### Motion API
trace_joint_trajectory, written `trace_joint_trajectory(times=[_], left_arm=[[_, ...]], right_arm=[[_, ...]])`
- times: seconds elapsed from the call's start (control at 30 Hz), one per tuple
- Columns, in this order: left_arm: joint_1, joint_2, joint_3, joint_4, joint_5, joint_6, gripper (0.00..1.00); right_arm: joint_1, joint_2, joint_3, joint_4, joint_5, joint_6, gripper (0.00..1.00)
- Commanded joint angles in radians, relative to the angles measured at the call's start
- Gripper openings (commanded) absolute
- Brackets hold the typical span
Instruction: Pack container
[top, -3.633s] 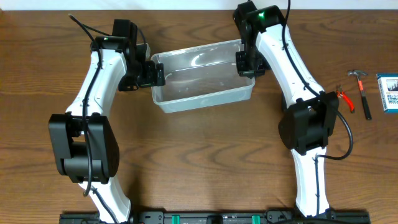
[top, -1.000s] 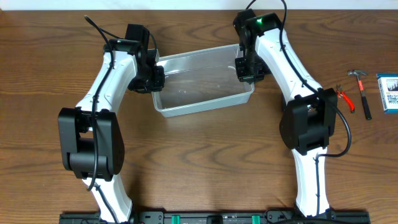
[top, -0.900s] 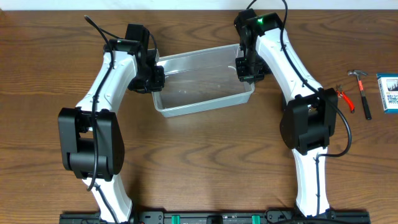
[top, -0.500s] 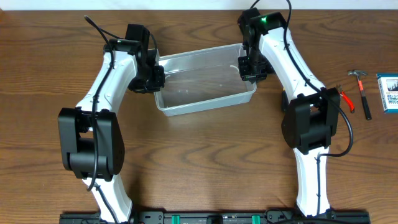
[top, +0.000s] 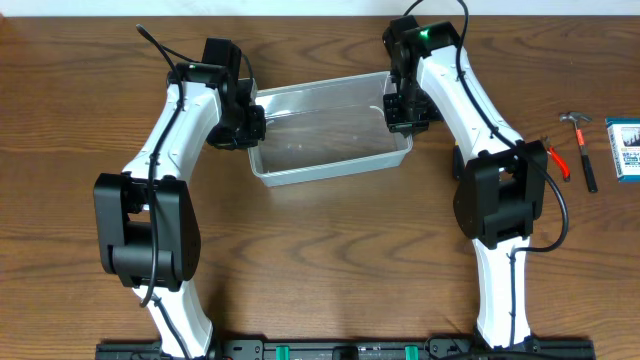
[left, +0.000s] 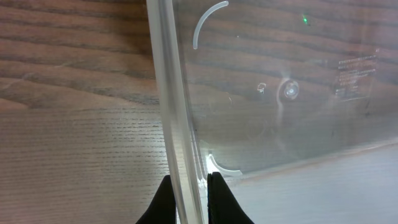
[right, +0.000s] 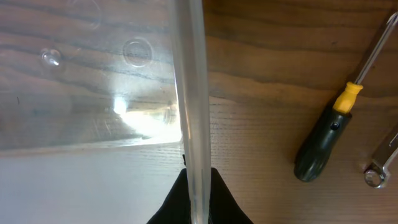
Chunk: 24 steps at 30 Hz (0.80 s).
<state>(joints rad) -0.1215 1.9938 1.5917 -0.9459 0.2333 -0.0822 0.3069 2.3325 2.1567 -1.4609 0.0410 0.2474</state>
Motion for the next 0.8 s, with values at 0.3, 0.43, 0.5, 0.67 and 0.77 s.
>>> trace_joint_trajectory(times=[0.3, 0.43, 0.5, 0.67, 0.77], left_arm=[[-0.028, 0.013, -0.013, 0.008, -0.016, -0.003, 0.06], [-0.039, 0.013, -0.013, 0.01, -0.016, -0.003, 0.06], [-0.039, 0.013, -0.013, 0.009, -0.016, -0.003, 0.06], [-0.039, 0.013, -0.013, 0.009, -0.016, -0.003, 0.06], [-0.039, 0.013, -0.013, 0.009, -0.016, -0.003, 0.06]], right_arm=[[-0.005, -0.017, -0.02, -0.001, 0.018, 0.037, 0.01], [-0.005, -0.017, -0.02, -0.005, 0.006, 0.042, 0.01], [-0.005, -0.017, -0.021, -0.006, 0.006, 0.044, 0.01], [-0.006, -0.017, -0.032, -0.007, 0.006, 0.052, 0.01], [-0.008, -0.017, -0.043, -0.007, 0.007, 0.052, 0.01]])
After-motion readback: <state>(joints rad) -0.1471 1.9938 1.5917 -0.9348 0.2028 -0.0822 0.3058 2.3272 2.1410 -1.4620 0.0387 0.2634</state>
